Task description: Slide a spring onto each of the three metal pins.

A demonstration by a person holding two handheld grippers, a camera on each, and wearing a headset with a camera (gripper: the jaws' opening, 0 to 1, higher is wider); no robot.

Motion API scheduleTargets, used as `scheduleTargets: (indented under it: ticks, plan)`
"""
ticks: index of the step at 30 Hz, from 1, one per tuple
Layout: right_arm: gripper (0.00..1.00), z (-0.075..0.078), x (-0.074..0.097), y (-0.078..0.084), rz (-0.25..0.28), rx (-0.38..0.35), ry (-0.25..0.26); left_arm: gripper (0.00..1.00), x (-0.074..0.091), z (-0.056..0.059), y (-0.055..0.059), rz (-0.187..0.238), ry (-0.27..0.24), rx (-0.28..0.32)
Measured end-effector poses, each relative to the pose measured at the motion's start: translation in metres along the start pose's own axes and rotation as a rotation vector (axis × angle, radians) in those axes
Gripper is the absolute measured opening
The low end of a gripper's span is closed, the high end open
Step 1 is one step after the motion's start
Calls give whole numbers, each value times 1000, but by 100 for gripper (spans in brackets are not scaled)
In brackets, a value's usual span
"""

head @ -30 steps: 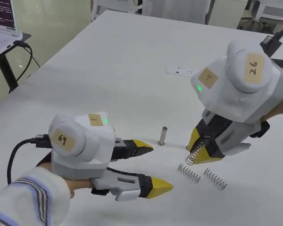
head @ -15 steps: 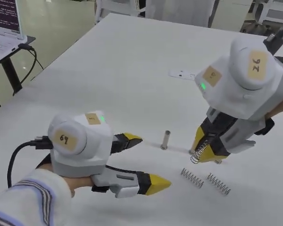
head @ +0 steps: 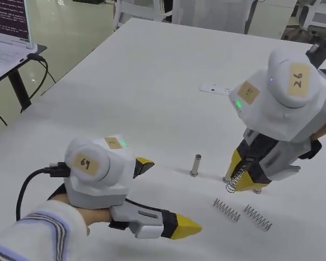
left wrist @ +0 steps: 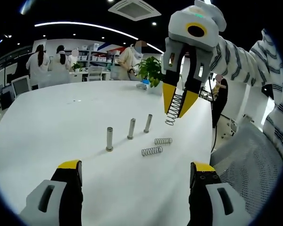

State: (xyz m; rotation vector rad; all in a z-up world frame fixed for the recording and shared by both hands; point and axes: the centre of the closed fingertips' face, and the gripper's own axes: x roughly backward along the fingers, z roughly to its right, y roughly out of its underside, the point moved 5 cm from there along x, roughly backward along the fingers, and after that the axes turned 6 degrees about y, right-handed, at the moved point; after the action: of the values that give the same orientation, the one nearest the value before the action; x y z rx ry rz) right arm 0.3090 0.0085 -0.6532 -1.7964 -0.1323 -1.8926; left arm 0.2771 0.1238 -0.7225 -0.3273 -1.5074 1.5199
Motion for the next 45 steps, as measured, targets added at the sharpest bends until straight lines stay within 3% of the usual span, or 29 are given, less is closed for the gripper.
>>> scheduleTargets:
  ticks: [7,10,13,23,45]
  plan:
    - [8,6,-2,3,-2,-13,1,98,-1,-2,3,-16,0,28]
    - [8,6,-3,3,1,-20,-6,98,2,-6,-3,25,-16,42]
    - [8,6,-4,6,-5,-19,-13,98,3,-9,-3,37,-25,56]
    - [8,18,-4,16,-17,-44,-3,98,4,-13,1,3,-53,37]
    - [8,59,1,2,-32,4,28,98,6,-15,3,-21,-56,30]
